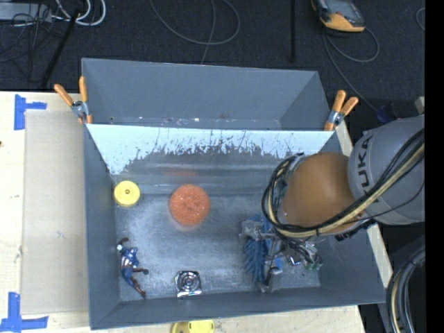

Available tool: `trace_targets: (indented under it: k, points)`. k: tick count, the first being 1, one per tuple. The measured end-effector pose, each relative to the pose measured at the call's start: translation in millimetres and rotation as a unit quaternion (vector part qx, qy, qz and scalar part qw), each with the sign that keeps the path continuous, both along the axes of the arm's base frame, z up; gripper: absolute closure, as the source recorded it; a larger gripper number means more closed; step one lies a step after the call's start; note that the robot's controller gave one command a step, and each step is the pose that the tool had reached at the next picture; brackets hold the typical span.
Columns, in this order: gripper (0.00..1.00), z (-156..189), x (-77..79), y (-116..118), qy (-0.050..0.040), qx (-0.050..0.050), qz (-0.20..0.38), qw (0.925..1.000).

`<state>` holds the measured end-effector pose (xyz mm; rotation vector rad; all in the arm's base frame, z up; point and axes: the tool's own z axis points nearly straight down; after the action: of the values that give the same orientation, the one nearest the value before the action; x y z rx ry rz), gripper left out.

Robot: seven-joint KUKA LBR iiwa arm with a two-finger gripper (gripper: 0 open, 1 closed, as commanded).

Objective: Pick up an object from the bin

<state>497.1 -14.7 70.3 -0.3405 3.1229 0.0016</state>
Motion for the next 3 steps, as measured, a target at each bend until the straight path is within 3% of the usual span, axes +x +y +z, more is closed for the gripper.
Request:
trace_targets:
  k: [1, 3]
  points:
    - [1.00, -0.9, 24.2, -7.9, 0.0004, 0.000, -0.003, 1.0000]
    - [1.00, -1.0, 24.1, -8.4, 0.0004, 0.000, -0.005, 1.0000]
